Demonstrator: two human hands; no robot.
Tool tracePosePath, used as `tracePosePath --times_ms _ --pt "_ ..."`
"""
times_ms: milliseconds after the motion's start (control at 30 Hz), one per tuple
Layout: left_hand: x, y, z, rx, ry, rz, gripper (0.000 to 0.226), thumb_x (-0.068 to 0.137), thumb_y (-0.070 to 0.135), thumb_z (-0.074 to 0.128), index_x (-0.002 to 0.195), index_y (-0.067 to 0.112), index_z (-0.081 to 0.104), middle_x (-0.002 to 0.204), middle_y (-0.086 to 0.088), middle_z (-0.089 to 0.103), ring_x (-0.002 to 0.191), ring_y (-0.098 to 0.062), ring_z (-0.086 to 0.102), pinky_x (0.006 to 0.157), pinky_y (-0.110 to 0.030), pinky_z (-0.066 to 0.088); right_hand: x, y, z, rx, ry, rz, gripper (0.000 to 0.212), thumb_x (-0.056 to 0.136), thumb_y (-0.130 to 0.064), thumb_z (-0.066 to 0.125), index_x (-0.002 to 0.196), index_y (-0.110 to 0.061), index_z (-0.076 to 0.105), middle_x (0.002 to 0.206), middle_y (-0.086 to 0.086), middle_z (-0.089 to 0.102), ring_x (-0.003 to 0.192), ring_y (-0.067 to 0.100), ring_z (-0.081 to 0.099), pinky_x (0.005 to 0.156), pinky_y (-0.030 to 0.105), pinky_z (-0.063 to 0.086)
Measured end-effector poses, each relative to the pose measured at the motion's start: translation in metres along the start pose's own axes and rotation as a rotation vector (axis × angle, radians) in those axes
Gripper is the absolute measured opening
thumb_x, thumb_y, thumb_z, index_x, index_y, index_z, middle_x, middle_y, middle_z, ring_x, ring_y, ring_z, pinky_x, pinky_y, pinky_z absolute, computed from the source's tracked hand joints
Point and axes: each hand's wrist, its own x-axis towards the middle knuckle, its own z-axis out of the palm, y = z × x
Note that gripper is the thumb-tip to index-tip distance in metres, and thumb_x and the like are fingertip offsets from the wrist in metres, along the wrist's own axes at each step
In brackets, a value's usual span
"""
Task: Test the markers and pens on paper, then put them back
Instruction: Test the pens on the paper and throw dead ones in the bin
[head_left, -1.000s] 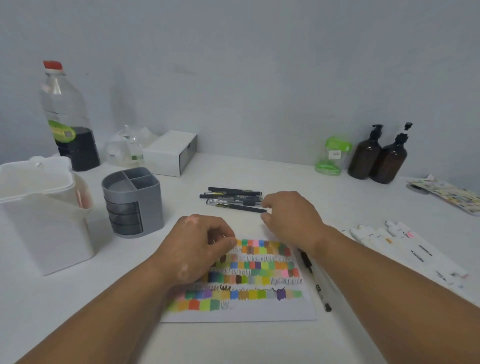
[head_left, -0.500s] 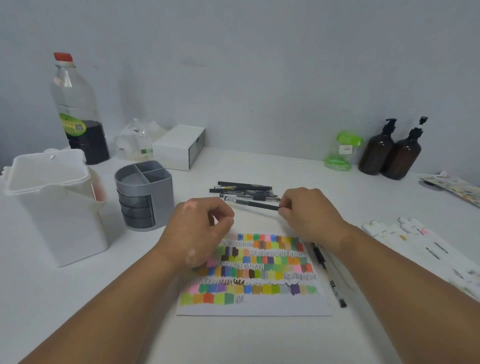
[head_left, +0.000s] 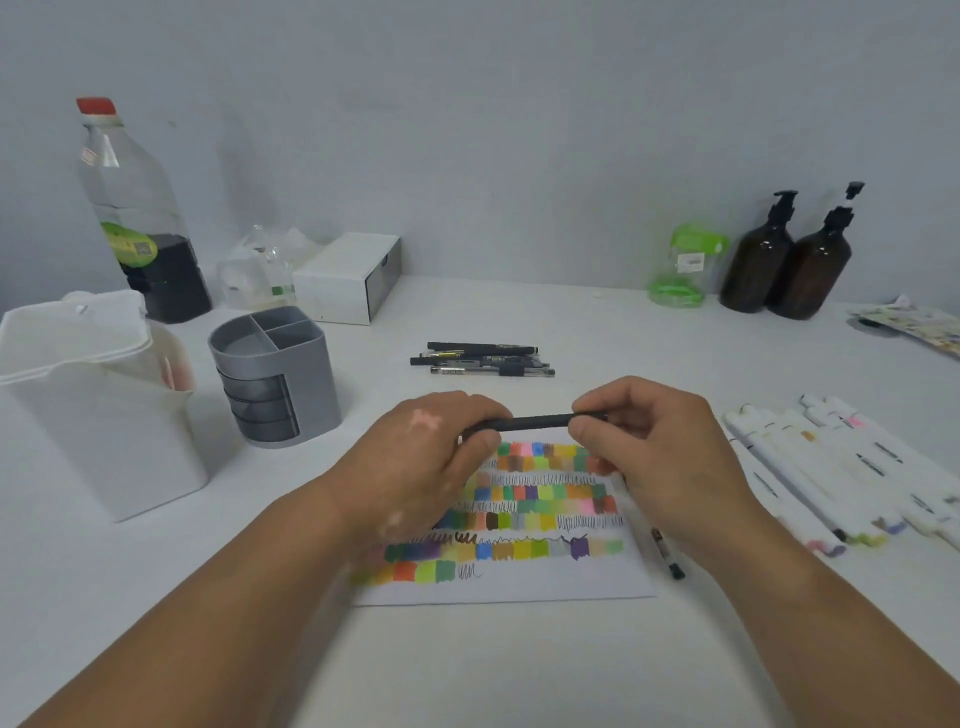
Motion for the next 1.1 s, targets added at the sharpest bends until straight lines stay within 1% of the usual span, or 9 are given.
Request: tracePosePath --times_ms 200,300,367,500,633,733,800,867,1100 --pt "-0.004 0.014 0.002 -0.057 -0.103 0.018 0.030 0.107 0.038 0.035 0.120 0.029 0.060 0.105 0.012 0.063 0.094 -0.006 0.055 0.083 -0.025 0.046 -0.003 0.002 0.012 0.293 -0.019 0.060 0.005 0.085 -0.024 0.080 0.085 -0.029 0.077 0.068 -0.001 0.070 0.057 0.011 0.060 0.059 0.027 0.054" --pt "-0.006 0.016 0.002 -0.140 -0.096 0.016 0.025 0.107 0.039 0.037 0.108 0.028 0.059 0.088 0.009 0.062 0.082 -0.011 0.054 0.071 -0.027 0.046 -0.006 0.001 0.016 0.425 -0.076 0.100 0.011 0.077 -0.034 0.079 0.084 -0.025 0.077 0.065 -0.001 0.065 0.059 0.012 0.058 0.057 0.024 0.051" --pt "-0.006 0.018 0.003 -0.185 -0.085 0.043 0.020 0.107 0.039 0.038 0.102 0.030 0.056 0.083 0.003 0.062 0.077 -0.017 0.055 0.068 -0.029 0.046 -0.008 0.001 0.020 0.414 -0.119 0.092 0.014 0.077 -0.037 0.078 0.082 -0.024 0.076 0.064 -0.004 0.064 0.060 0.011 0.059 0.056 0.022 0.051" --pt "-0.007 0.019 0.005 -0.249 -0.095 0.060 0.024 0.105 0.043 0.042 0.105 0.030 0.061 0.078 0.006 0.064 0.072 -0.015 0.057 0.064 -0.027 0.046 -0.014 -0.001 0.028 0.293 -0.196 0.094 0.025 0.073 -0.047 0.078 0.084 -0.025 0.073 0.062 -0.002 0.065 0.056 0.014 0.061 0.050 0.037 0.051" --pt "-0.006 0.004 -0.001 -0.157 -0.095 -0.004 0.037 0.090 0.063 0.051 0.117 0.040 0.062 0.086 0.019 0.063 0.076 -0.001 0.056 0.063 -0.012 0.040 -0.006 -0.004 0.019 0.370 0.038 0.101 0.015 0.074 -0.030 0.071 0.065 -0.023 0.061 0.050 -0.001 0.051 0.047 0.017 0.049 0.045 0.031 0.042" --pt "-0.006 -0.007 -0.006 -0.020 -0.163 -0.037 0.037 0.082 0.062 0.068 0.115 0.044 0.065 0.102 0.021 0.060 0.087 0.000 0.058 0.077 -0.021 0.049 0.000 -0.005 0.005 0.596 0.135 0.166 0.013 0.079 -0.020 0.058 0.071 -0.019 0.067 0.052 0.002 0.045 0.047 0.019 0.045 0.043 0.028 0.038" --pt "-0.005 -0.008 -0.006 0.027 -0.224 -0.044 0.039 0.078 0.062 0.074 0.112 0.043 0.069 0.109 0.021 0.059 0.096 -0.005 0.058 0.088 -0.030 0.051 -0.004 -0.005 0.005 0.624 0.017 0.222 0.027 0.082 -0.023 0.052 0.085 -0.013 0.077 0.057 0.009 0.057 0.048 0.023 0.053 0.042 0.028 0.043" --pt "-0.005 -0.010 -0.006 0.057 -0.239 -0.074 0.041 0.076 0.064 0.075 0.111 0.043 0.070 0.111 0.018 0.057 0.098 -0.008 0.056 0.091 -0.033 0.051 -0.010 -0.007 0.012 0.620 -0.144 0.281 0.036 0.075 -0.030 0.053 0.084 -0.007 0.080 0.067 0.019 0.068 0.053 0.026 0.063 0.044 0.029 0.050" --pt "-0.005 -0.020 -0.012 0.093 -0.234 -0.136 0.048 0.074 0.069 0.073 0.114 0.043 0.069 0.114 0.014 0.054 0.096 -0.003 0.055 0.084 -0.025 0.047 -0.030 -0.005 0.043 0.278 -0.372 0.165 0.002 0.070 -0.017 0.066 0.069 -0.015 0.066 0.053 0.007 0.058 0.046 0.020 0.052 0.044 0.028 0.045"
